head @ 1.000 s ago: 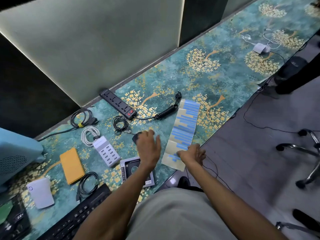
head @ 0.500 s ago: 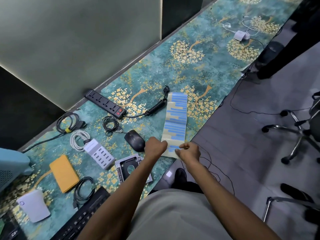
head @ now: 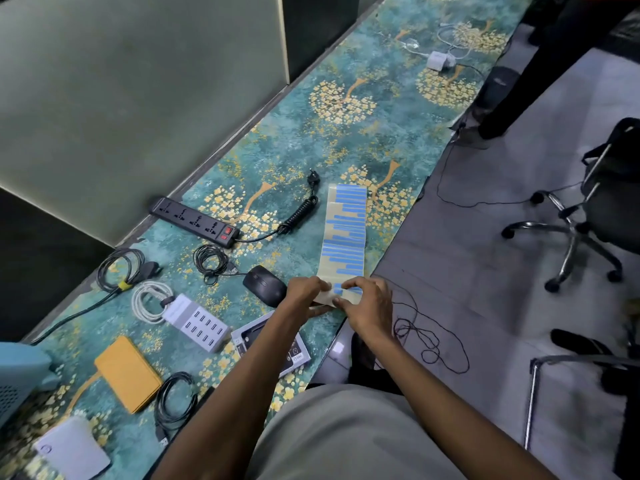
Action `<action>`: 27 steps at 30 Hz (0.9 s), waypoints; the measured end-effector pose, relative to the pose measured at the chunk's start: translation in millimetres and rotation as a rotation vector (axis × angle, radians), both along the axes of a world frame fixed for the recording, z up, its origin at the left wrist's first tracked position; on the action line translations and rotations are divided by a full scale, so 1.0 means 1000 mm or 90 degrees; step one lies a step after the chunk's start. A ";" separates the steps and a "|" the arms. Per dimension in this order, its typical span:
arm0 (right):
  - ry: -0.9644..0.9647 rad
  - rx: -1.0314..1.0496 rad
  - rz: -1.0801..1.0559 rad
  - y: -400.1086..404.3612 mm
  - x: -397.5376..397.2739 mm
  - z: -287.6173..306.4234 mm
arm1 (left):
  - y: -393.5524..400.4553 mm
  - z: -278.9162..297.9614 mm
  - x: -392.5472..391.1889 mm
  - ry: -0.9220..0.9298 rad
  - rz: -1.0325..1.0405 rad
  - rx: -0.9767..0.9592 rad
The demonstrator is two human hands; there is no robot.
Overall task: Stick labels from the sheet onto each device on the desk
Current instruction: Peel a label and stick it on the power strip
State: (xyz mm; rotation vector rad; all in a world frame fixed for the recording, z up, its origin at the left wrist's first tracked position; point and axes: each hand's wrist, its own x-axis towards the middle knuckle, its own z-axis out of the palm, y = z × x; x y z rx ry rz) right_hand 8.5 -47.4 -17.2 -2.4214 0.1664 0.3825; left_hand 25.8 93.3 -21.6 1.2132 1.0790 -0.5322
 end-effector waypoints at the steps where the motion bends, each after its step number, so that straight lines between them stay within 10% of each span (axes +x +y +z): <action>1: -0.026 -0.041 0.016 -0.001 -0.001 0.002 | -0.001 -0.002 0.000 -0.008 -0.008 0.008; 8: -0.194 -0.196 0.160 0.004 -0.004 0.009 | 0.000 0.003 -0.004 -0.070 -0.053 0.087; 27: -0.158 -0.070 0.297 -0.008 0.007 0.023 | -0.003 -0.001 -0.012 -0.183 -0.077 0.178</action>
